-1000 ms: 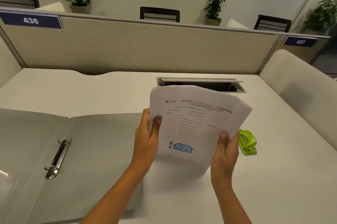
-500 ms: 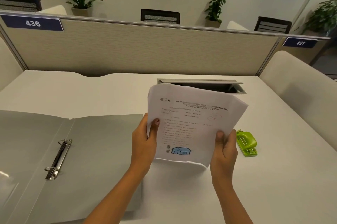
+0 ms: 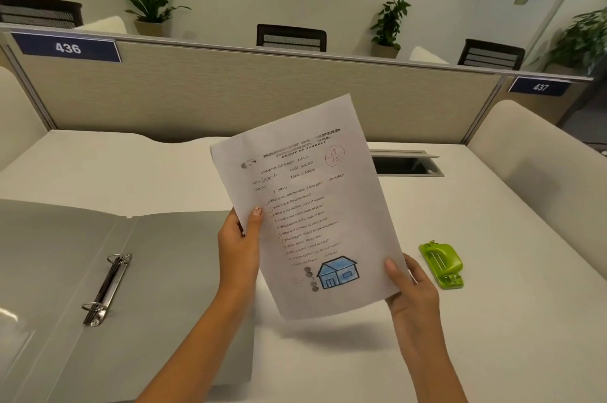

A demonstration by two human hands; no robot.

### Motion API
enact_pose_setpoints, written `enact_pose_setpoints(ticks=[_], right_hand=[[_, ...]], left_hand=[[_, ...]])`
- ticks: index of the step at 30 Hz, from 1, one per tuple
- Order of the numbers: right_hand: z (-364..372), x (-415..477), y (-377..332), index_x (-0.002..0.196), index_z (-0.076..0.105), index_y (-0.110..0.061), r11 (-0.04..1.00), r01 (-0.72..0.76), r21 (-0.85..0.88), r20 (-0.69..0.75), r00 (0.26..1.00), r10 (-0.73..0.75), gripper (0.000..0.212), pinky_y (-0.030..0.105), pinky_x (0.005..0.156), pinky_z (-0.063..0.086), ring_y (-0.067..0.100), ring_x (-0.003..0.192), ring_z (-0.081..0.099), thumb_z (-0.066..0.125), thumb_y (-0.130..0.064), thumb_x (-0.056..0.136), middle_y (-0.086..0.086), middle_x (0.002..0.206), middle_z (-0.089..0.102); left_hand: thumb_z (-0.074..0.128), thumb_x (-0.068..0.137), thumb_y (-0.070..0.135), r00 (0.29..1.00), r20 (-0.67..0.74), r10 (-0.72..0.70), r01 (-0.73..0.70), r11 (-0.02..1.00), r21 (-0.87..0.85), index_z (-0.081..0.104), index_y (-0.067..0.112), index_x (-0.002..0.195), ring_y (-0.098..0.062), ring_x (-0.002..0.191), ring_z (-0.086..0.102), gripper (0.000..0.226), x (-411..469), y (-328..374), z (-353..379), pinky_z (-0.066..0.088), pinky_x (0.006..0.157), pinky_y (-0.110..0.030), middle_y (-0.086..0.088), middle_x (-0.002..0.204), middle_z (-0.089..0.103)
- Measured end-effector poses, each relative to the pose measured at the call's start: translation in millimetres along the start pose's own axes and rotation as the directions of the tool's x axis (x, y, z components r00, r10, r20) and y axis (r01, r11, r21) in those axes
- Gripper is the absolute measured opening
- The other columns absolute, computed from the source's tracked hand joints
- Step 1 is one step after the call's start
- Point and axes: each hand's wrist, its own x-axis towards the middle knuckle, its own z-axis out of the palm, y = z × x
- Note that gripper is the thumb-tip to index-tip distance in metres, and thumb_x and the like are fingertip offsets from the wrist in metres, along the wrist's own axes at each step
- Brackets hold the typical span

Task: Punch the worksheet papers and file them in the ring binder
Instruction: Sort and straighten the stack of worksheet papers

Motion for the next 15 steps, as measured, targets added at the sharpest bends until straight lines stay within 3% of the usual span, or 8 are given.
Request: enact_pose_setpoints(ticks=[4, 8, 12, 15], right_hand=[[10, -10, 9, 0.131, 0.054, -0.008, 0.946, -0.135, 0.294, 0.088, 0.99, 0.114, 0.051, 0.037, 0.081, 0.059, 0.026, 0.107, 0.067, 0.061, -0.011, 0.081, 0.014, 0.122, 0.067], [26, -23, 26, 0.135, 0.05, -0.02, 0.955, -0.151, 0.256, 0.151, 0.982, 0.115, 0.05, 0.045, 0.086, 0.056, 0.029, 0.115, 0.063, 0.059, -0.013, 0.087, 0.012, 0.127, 0.064], [32, -23, 30, 0.128, 0.056, -0.026, 0.968, -0.069, 0.242, 0.003, 0.998, 0.07, 0.043, 0.037, 0.071, 0.059, 0.023, 0.103, 0.069, 0.062, -0.015, 0.087, 0.006, 0.117, 0.07], [28, -17, 23, 0.119, 0.062, -0.03, 0.994, 0.042, 0.098, -0.081, 0.996, -0.034, 0.034, 0.036, 0.075, 0.059, 0.017, 0.1, 0.07, 0.065, -0.019, 0.087, 0.0, 0.111, 0.073]], left_hand=[[0.053, 0.096, 0.029, 0.999, -0.001, -0.044, 0.044, 0.998, -0.033, 0.063, 0.035, 0.107, -0.005, 0.088, 0.07, 0.016, -2, -4, 2, 0.058, 0.067, -0.025, 0.015, 0.098, 0.073], [0.053, 0.096, 0.028, 0.997, 0.016, -0.072, 0.073, 0.994, -0.087, 0.063, 0.032, 0.108, -0.01, 0.094, 0.069, 0.017, -7, -8, 8, 0.057, 0.077, -0.033, 0.011, 0.103, 0.073], [0.054, 0.096, 0.027, 0.995, 0.047, -0.083, 0.088, 0.989, -0.117, 0.063, 0.029, 0.112, -0.013, 0.098, 0.069, 0.019, -9, -8, 7, 0.056, 0.08, -0.035, 0.007, 0.106, 0.073], [0.055, 0.095, 0.021, 0.996, 0.044, -0.08, 0.086, 0.984, -0.158, 0.062, 0.026, 0.112, -0.016, 0.101, 0.068, 0.019, -1, -5, -3, 0.058, 0.08, -0.035, 0.005, 0.107, 0.072]])
